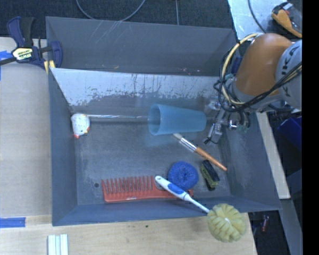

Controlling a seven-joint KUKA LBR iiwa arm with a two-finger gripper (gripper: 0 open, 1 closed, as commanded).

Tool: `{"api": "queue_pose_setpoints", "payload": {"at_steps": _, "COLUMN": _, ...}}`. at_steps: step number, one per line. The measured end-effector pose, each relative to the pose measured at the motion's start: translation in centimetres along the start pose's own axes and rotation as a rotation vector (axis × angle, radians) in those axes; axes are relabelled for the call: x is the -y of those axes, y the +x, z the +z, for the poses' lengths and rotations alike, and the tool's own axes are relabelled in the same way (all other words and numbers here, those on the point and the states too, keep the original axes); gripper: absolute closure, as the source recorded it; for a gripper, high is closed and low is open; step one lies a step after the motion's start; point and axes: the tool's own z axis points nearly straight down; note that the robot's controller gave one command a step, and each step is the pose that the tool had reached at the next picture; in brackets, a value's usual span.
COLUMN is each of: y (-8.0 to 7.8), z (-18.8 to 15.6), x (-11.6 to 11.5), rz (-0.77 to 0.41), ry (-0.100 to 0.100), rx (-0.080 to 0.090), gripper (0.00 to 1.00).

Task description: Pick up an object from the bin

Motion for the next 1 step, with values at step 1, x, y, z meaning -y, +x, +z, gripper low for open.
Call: {"api": "queue_pose_setpoints", "payload": {"at_steps": 1, "y": 0.04, "z": -4.41, "x": -2.08, "rz": -0.143, "ry": 0.001, "rx": 0.012, "gripper": 0.00}}
